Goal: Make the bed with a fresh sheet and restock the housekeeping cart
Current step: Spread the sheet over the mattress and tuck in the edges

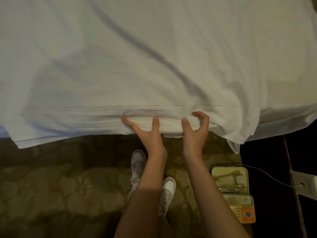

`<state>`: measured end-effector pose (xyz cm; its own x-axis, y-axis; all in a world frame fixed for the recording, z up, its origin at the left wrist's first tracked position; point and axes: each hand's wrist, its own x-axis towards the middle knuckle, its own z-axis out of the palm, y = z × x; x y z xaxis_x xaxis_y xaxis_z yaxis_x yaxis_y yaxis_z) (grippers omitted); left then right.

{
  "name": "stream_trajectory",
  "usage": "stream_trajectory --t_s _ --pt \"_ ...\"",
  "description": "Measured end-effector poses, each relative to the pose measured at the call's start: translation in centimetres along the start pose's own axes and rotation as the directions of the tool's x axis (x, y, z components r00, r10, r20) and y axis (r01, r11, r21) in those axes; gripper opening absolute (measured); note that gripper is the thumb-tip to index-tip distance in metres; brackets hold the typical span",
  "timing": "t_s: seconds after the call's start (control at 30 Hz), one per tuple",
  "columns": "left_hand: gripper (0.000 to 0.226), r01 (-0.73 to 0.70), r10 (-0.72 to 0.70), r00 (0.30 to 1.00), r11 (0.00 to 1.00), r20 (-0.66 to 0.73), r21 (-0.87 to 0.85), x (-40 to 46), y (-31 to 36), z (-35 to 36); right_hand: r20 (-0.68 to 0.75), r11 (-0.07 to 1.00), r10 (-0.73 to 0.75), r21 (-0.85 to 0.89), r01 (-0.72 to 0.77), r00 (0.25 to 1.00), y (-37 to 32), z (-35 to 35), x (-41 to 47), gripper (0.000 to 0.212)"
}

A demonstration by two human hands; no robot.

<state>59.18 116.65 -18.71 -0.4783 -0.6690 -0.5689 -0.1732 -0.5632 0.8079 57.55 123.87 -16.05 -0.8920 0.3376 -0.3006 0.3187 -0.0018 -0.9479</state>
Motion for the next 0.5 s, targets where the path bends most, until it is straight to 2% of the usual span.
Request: stream_trajectory --t_s 0.13,0.23,0.37,0.5 --pt "0.096 0.016 -0.026 0.996 0.993 -0.091 -0.115 -0.2 2.6 -0.6 0.059 1.000 -0.024 -0.004 0.025 0.998 -2.2 -1.9 -1.6 0.020" --pt "0.091 0.029 -0.039 0.991 0.996 -0.126 -0.080 0.3 4.8 -1.8 0.103 0.999 0.034 -0.031 -0.031 0.994 -3.8 -2.7 -1.5 0.023" --pt "0.079 -0.024 0.018 0.981 0.999 -0.194 -0.026 2.1 6.8 -3.9 0.096 0.988 0.155 -0.030 -0.153 0.983 -3.3 -2.3 -0.9 0.037" --pt "0.078 -0.122 0.127 0.970 0.992 -0.206 0.037 5.1 8.0 -6.5 0.023 0.988 0.142 0.059 -0.143 0.990 -2.0 -2.0 0.2 0.055"
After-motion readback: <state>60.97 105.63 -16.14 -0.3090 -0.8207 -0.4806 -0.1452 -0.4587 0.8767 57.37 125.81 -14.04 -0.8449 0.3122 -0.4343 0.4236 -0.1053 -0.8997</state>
